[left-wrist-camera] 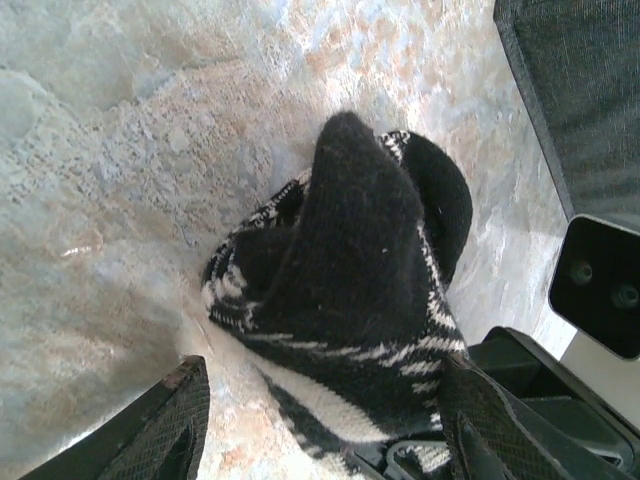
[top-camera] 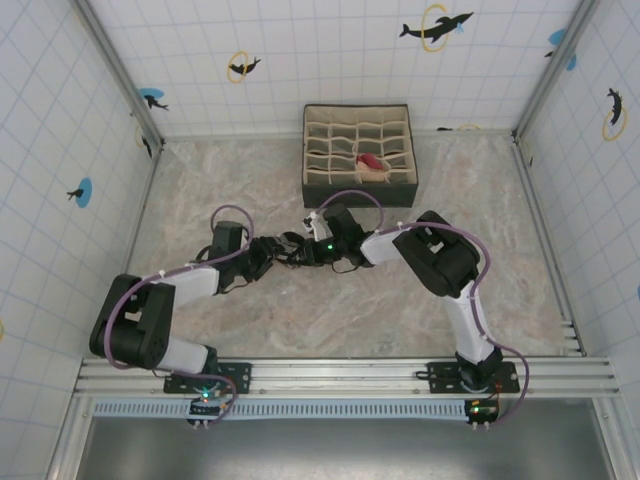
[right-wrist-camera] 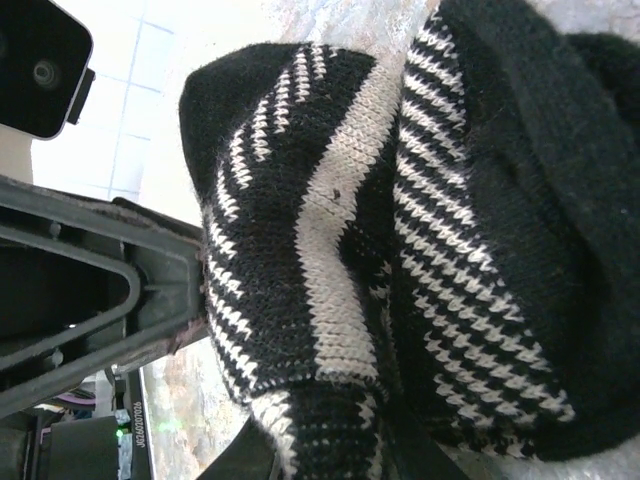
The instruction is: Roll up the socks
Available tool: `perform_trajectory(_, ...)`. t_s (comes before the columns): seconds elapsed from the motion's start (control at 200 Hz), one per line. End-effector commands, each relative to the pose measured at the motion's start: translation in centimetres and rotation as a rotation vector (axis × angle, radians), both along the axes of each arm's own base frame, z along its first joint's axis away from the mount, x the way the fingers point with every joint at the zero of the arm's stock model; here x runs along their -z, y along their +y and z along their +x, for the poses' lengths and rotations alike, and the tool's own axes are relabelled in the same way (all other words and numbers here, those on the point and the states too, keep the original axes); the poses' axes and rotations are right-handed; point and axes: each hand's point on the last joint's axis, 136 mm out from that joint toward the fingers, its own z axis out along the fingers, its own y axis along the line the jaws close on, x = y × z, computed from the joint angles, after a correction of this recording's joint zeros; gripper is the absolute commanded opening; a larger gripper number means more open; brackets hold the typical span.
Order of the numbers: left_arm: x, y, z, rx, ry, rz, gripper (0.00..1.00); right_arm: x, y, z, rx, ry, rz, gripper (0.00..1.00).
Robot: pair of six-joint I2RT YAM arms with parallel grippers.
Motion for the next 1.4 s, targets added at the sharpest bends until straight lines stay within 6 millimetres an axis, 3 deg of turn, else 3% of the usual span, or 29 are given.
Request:
perform_trajectory(0.0,0.5,0.0,0.7,-0.027,-0.008,0.001,0.6,6.9,-3.1,-3.2,0.031,0.232,-0.201,0.0)
perform_trajectory(0.215,2.3,0.4,0.6,-0.054,0.05,0.026,0.41,6.3,-3.0,-3.0,0.039,0.237,-0.166,0.0)
perform_trajectory(0.345,3.7,1.2,0.0,-0.064,0.107,0.085,0.19,5.8,-2.9,-3.0,0.029,0.227,-0.147,0.01)
perform_trajectory(0.445,4.4,1.6,-0.3,-0.053,0.14,0.126,0.07,5.0,-2.7,-2.9,0.015,0.193,-0.136,0.07)
perform_trajectory(0.52,4.5,1.7,-0.3,-0.039,0.154,0.152,0.0,4.2,-2.8,-2.7,0.004,0.149,-0.135,0.19)
perform_trajectory(0.701,3.6,1.3,0.1,0.025,0.144,0.172,0.0,1.0,-2.9,-1.7,-0.012,-0.016,-0.152,0.42)
perform_trajectory(0.866,2.5,0.9,0.1,0.088,0.144,0.188,0.0,-2.3,-2.7,-0.9,-0.043,-0.213,-0.21,0.5)
perform_trajectory(1.001,2.1,0.8,-0.4,0.134,0.17,0.21,0.0,-3.6,-3.2,-0.7,-0.061,-0.403,-0.326,0.57)
perform_trajectory(1.161,1.8,1.2,-1.1,0.141,0.19,0.226,0.0,-4.8,-2.9,-1.2,-0.091,-0.649,-0.455,0.63)
perform_trajectory(1.396,1.1,1.0,-2.0,0.172,0.218,0.217,0.0,-6.2,-1.1,-3.0,-0.122,-1.056,-0.634,0.65)
